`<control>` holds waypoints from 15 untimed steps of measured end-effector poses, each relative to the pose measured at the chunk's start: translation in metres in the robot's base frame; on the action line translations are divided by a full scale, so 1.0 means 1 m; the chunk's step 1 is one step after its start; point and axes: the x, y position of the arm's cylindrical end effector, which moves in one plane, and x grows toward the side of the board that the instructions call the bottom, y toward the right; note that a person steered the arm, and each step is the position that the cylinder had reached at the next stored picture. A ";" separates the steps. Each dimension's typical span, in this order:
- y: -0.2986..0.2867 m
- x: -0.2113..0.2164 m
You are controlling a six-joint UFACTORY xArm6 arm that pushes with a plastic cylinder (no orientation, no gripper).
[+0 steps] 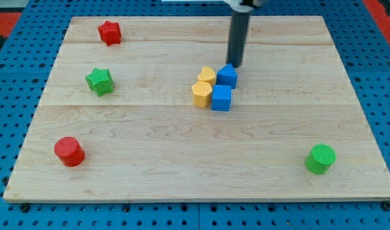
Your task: Slide red star towards center right
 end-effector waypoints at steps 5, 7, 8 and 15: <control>-0.278 -0.077; -0.234 -0.077; -0.205 -0.077; 0.013 -0.074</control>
